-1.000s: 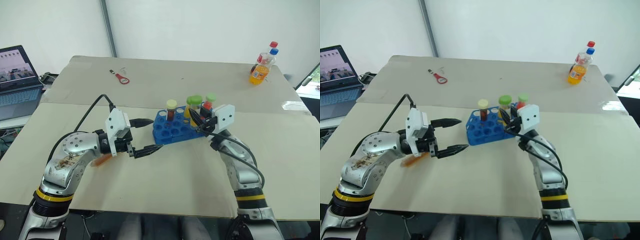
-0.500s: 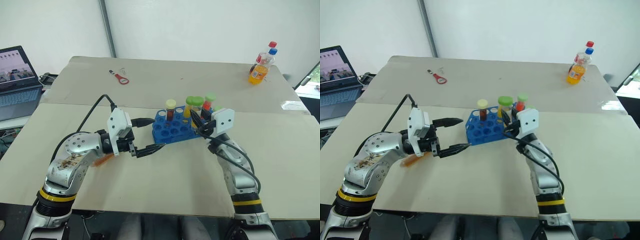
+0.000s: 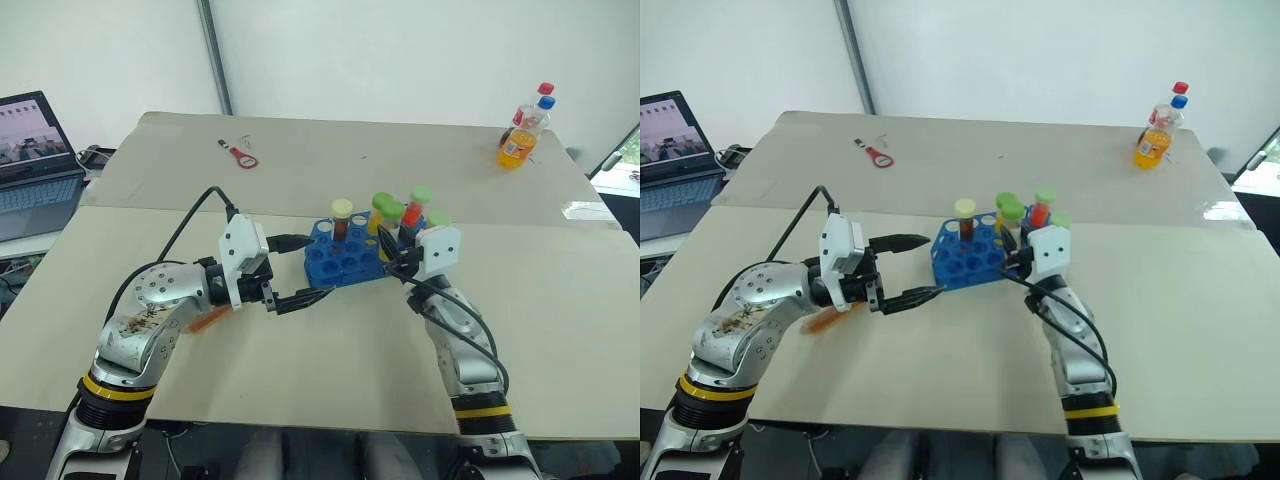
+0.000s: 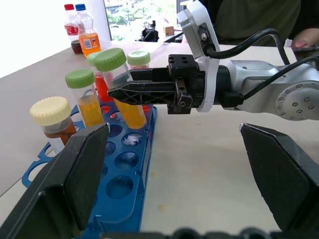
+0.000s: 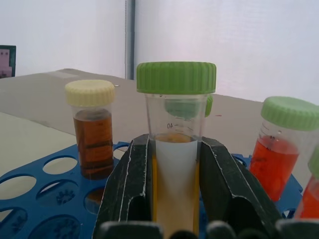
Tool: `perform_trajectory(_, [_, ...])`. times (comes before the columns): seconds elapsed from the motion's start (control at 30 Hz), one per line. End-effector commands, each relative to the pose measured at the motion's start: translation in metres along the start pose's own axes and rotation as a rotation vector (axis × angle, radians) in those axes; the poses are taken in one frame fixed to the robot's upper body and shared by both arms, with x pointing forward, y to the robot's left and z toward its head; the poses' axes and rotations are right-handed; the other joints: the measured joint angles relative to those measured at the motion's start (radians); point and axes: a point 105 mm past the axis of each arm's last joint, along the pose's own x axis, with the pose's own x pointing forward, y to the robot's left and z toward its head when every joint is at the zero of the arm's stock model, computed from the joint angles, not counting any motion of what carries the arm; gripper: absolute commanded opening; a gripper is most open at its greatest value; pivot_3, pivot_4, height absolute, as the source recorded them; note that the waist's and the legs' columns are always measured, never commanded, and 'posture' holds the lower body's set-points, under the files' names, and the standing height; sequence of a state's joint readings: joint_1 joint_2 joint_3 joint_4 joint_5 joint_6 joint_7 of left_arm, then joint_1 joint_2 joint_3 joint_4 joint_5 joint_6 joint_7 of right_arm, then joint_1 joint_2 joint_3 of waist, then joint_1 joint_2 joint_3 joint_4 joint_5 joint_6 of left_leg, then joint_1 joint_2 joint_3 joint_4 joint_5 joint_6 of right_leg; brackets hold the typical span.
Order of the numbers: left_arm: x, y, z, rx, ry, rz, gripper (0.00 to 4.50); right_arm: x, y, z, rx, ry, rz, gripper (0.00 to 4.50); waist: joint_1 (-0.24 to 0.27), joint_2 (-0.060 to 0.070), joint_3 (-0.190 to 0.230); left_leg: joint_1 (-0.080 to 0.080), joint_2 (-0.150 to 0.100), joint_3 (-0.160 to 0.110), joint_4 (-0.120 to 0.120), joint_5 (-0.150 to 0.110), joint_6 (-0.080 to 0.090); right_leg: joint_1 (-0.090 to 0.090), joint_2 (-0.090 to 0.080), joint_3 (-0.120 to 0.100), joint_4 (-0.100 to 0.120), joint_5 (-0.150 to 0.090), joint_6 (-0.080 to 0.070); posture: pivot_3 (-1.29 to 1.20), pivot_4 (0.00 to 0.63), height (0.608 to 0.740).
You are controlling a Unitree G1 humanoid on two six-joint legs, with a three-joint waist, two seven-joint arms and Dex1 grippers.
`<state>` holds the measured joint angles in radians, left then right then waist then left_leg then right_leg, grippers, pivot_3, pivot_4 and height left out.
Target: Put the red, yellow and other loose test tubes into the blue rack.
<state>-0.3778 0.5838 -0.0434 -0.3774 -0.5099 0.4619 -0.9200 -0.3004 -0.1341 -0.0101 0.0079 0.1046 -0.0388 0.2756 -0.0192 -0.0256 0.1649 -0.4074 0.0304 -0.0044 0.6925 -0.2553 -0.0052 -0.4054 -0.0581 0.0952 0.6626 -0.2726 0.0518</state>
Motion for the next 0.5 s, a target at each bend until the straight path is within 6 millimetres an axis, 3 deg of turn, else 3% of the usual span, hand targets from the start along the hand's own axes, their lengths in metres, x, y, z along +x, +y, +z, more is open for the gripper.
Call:
perform_trajectory(0.03, [0.000, -0.002, 0.008, 0.027, -0.028, -0.004, 4.50, -0.005, -0.010, 0.014, 0.006, -0.058, -0.019, 2.30, -0.001, 0.000, 0.000, 0.000, 0.000, 0.000, 0.000, 0.000, 0.000, 0.000, 0.000, 0.000, 0.000, 0.000, 0.000, 0.00, 0.150, 0.719])
perform_trajectory(0.2, [-0.003, -0.001, 0.009, 0.020, -0.029, -0.004, 4.50, -0.015, -0.016, 0.015, -0.038, -0.016, 0.012, 4.00, -0.002, 0.000, 0.000, 0.000, 0.000, 0.000, 0.000, 0.000, 0.000, 0.000, 0.000, 0.000, 0.000, 0.000, 0.000, 0.00, 0.150, 0.719])
perform_trajectory(0.33, [-0.013, 0.009, 0.007, 0.027, 0.022, 0.047, 4.50, -0.033, -0.019, 0.015, -0.148, 0.049, 0.093, 4.00, 0.000, 0.000, 0.000, 0.000, 0.000, 0.000, 0.000, 0.000, 0.000, 0.000, 0.000, 0.000, 0.000, 0.000, 0.000, 0.00, 0.150, 0.719])
perform_trajectory(0.5, [-0.051, 0.024, -0.009, 0.093, 0.337, 0.068, 4.50, -0.058, -0.013, 0.029, -0.219, 0.157, 0.333, 4.00, -0.004, 0.000, 0.000, 0.000, 0.001, 0.000, -0.001, 0.000, 0.000, 0.000, 0.001, 0.000, -0.001, 0.000, 0.000, 0.00, 0.150, 0.719])
